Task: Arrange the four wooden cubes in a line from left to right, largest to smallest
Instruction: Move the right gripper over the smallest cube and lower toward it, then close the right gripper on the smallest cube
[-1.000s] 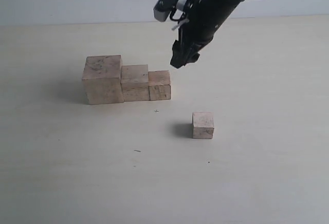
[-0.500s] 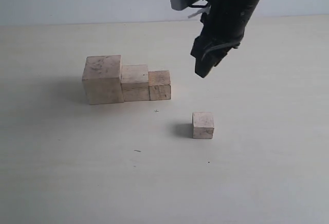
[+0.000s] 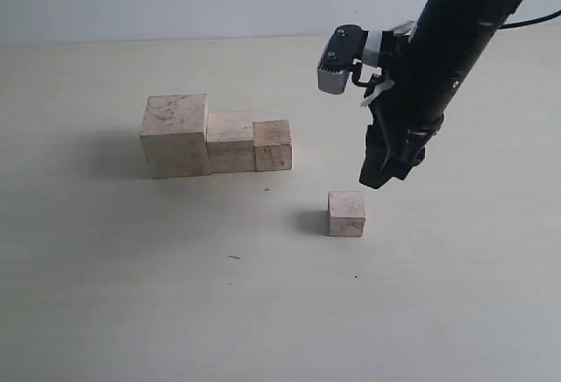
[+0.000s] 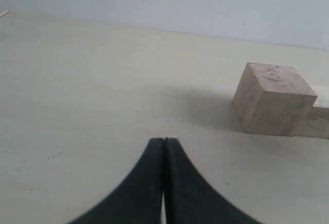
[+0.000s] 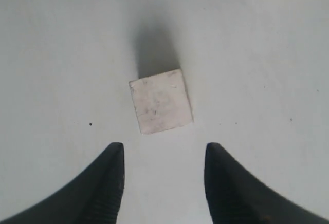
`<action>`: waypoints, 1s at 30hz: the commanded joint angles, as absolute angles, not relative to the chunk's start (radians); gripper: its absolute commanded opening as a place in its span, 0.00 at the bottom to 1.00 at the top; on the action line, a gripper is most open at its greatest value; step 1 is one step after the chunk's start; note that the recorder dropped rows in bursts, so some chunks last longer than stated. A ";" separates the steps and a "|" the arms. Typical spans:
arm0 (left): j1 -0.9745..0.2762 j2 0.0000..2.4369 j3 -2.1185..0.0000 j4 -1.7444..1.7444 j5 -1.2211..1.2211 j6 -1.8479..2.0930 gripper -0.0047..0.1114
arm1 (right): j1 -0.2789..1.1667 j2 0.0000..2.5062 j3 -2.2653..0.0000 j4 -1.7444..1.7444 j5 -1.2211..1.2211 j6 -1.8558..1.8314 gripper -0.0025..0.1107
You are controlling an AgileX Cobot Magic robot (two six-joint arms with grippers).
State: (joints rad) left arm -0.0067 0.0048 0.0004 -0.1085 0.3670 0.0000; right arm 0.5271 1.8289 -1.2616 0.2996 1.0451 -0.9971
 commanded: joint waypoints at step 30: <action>-0.036 0.000 0.000 -0.109 0.362 0.000 0.04 | 0.524 1.933 -1.140 0.452 0.795 -1.273 0.58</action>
